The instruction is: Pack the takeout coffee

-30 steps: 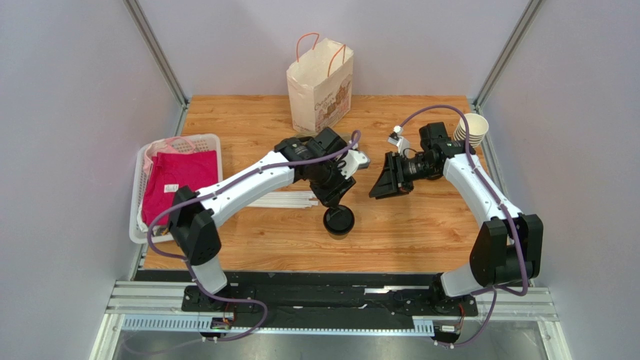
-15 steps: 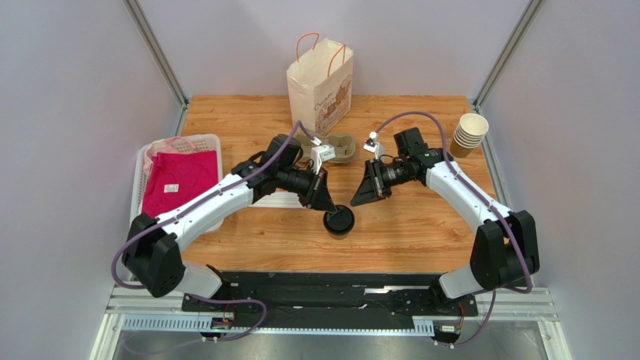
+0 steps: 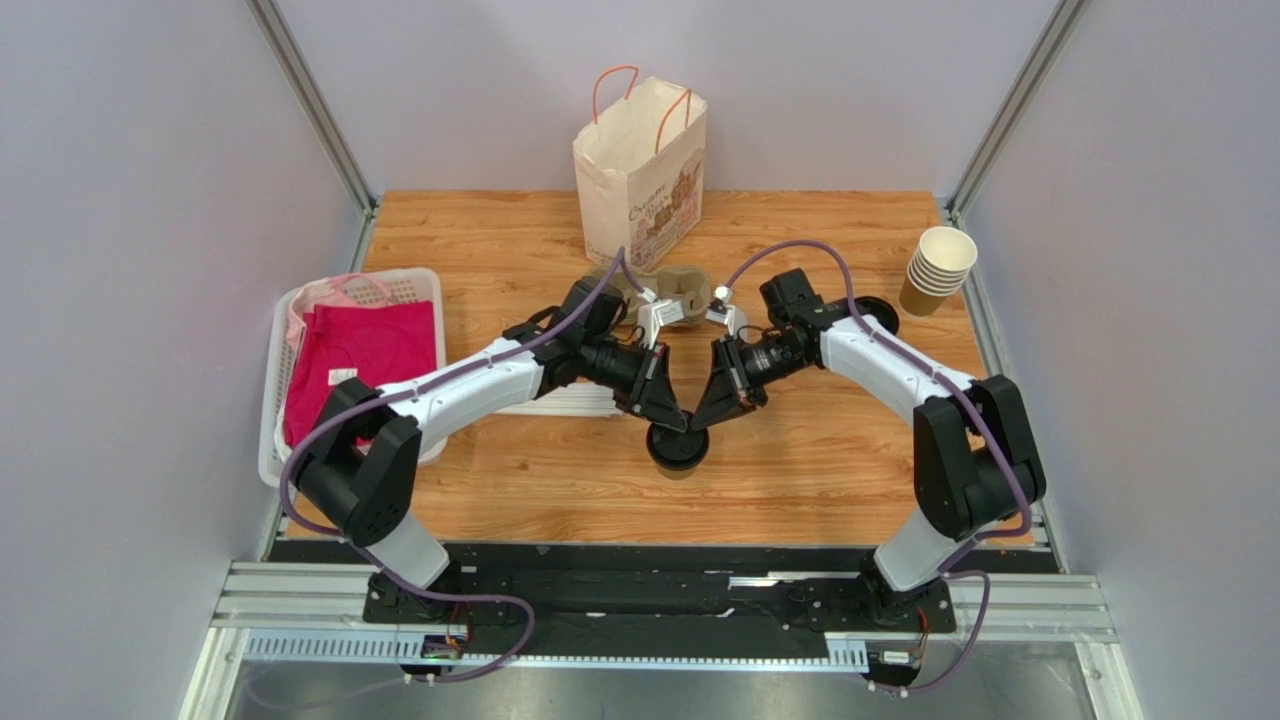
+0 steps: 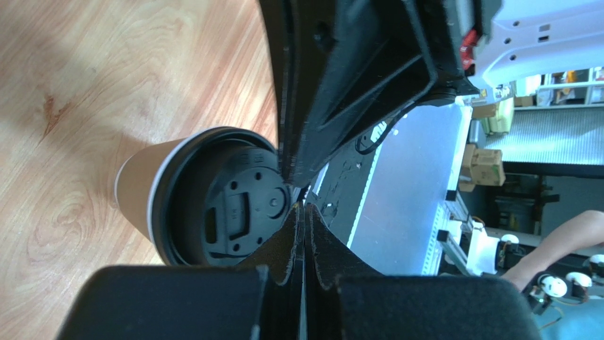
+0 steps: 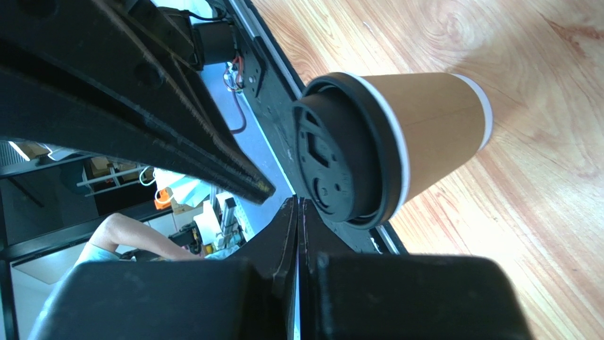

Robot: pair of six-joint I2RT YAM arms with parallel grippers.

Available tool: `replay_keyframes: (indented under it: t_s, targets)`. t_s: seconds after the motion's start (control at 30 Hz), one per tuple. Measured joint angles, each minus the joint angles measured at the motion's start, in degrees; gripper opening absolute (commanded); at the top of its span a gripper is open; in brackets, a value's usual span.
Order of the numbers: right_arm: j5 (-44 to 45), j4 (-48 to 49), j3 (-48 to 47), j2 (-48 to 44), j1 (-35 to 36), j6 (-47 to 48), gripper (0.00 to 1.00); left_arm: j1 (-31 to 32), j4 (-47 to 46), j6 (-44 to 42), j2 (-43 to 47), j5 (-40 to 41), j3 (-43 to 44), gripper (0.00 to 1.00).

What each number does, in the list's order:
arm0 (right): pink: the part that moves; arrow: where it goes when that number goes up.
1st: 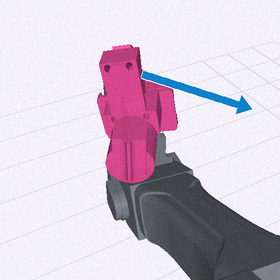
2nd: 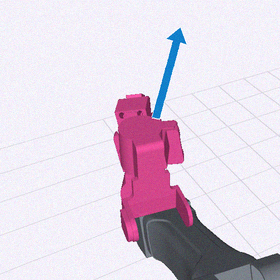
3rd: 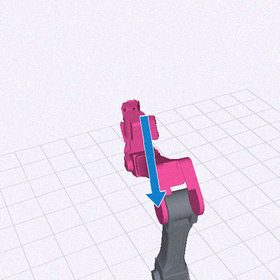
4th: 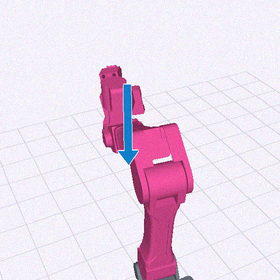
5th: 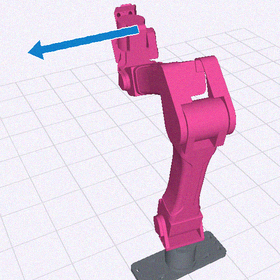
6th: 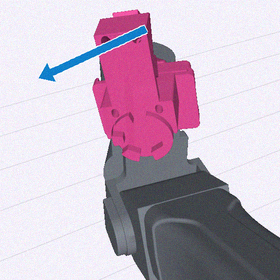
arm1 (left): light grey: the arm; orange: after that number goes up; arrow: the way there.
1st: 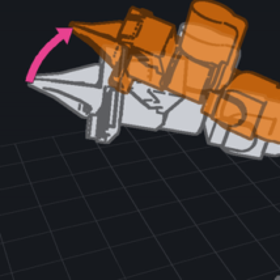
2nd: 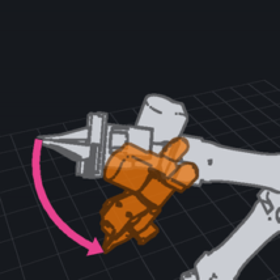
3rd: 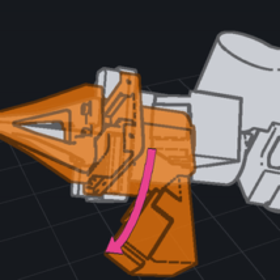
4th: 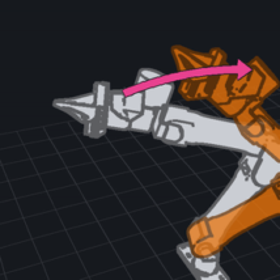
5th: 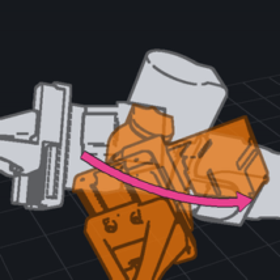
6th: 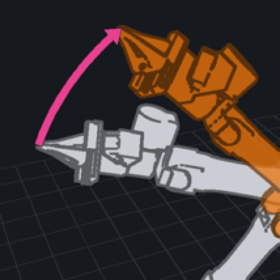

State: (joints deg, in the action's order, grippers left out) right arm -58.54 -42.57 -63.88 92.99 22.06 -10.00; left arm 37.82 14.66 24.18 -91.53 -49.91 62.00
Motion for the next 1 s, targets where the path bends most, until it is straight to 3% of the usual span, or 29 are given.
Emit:
replay_keyframes:
  t_s: [0.3,1.0]
  targets:
    - [0.5,-0.3,0.2,3.5,0.0,1.9,0.00,-2.2,-1.2,1.6,-5.5,-2.2,-2.3,0.00]
    - [-0.6,-0.8,0.7,5.9,1.2,4.3,0.00,-2.4,-3.7,3.8,-7.6,-4.5,-2.3,0.00]
